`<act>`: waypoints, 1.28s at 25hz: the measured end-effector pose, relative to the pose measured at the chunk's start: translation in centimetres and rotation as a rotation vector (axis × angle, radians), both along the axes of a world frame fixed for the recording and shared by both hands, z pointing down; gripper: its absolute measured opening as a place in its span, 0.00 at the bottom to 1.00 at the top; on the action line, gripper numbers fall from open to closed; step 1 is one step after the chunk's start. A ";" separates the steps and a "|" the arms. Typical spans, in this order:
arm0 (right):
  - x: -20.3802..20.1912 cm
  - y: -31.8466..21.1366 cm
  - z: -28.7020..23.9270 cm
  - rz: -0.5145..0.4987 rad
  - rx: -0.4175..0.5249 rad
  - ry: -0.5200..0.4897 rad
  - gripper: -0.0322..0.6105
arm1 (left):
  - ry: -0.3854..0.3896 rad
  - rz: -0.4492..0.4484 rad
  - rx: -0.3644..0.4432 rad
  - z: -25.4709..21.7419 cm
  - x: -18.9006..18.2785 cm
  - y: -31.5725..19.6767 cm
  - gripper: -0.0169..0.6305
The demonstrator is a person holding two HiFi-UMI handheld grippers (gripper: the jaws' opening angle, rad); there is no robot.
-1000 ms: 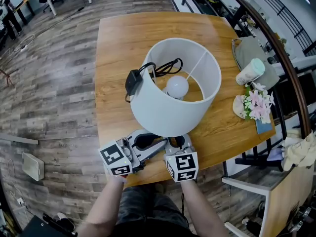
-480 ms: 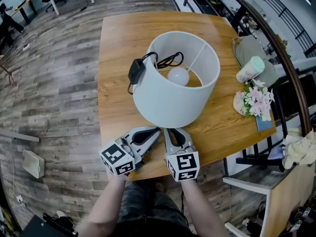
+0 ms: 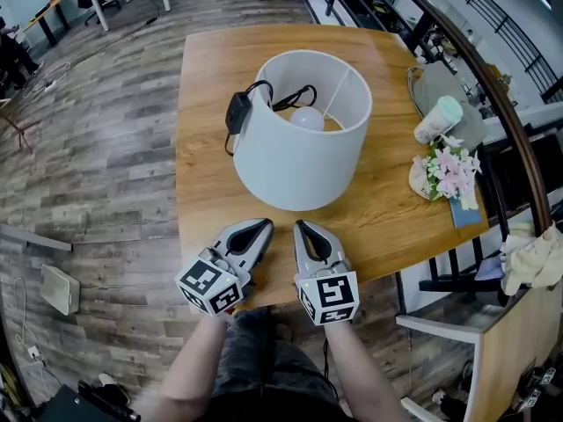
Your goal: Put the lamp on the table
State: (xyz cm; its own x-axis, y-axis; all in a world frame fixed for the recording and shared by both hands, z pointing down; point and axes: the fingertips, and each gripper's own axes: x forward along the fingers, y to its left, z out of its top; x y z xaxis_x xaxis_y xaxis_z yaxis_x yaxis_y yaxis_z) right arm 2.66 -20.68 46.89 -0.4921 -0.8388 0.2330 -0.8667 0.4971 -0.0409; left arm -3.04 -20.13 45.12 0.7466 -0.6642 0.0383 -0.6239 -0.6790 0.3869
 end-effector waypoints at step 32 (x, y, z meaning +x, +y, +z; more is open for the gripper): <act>-0.2 9.8 -8.4 -0.091 0.150 -0.046 0.06 | -0.093 -0.157 0.137 -6.7 0.2 8.5 0.02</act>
State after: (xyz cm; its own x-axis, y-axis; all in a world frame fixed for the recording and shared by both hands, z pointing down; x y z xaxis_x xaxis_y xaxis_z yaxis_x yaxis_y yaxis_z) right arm 2.46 -10.87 38.51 -0.5751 -0.8138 0.0836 -0.8166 0.5772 0.0011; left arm -2.81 -11.63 38.46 0.6310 -0.7758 0.0037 -0.7549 -0.6129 0.2335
